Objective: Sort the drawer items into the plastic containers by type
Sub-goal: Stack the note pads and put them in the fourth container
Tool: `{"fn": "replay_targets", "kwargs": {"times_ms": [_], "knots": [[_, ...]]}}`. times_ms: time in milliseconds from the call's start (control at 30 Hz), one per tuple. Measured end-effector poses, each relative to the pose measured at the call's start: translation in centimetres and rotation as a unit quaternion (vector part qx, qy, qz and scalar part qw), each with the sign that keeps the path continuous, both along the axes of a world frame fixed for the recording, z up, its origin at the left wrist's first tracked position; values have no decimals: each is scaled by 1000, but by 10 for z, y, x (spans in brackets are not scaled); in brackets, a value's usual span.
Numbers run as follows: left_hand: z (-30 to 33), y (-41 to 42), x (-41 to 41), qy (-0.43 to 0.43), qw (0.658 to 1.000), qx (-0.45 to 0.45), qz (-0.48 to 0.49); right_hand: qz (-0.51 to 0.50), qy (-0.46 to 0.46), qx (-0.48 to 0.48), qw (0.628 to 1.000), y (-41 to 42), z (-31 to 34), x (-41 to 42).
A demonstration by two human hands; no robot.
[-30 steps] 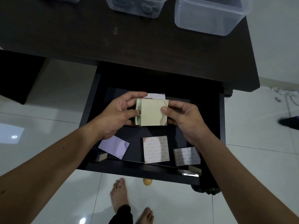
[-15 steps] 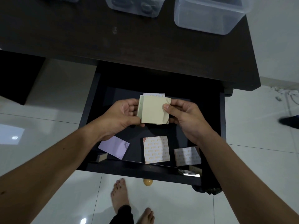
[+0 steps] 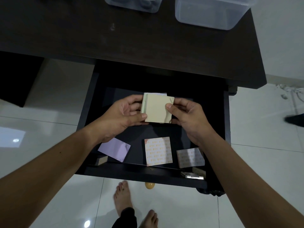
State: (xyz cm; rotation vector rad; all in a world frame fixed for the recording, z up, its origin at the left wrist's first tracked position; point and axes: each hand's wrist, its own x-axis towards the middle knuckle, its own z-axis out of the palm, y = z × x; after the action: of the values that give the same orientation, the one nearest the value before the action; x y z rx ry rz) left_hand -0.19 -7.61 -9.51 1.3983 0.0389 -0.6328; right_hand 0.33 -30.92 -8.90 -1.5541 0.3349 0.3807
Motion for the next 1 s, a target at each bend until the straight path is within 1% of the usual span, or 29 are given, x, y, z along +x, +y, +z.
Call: {"fn": "replay_targets", "kwargs": {"times_ms": [300, 433, 633, 767, 833, 1000], "knots": [[5, -1, -1, -26, 999, -3, -20, 14, -10, -9, 1000, -2, 1, 2], [7, -1, -1, -31, 999, 0, -12, 27, -19, -9, 999, -1, 2, 2], [5, -1, -1, -37, 999, 26, -11, 37, -20, -5, 999, -1, 3, 0], [5, -2, -1, -37, 999, 32, -3, 81, -19, -29, 996, -7, 4, -2], [5, -3, -1, -31, 999, 24, -3, 96, -21, -24, 995, -9, 4, -2], [6, -3, -1, -34, 999, 17, -9, 79, -22, -21, 996, -7, 3, -2]]}}
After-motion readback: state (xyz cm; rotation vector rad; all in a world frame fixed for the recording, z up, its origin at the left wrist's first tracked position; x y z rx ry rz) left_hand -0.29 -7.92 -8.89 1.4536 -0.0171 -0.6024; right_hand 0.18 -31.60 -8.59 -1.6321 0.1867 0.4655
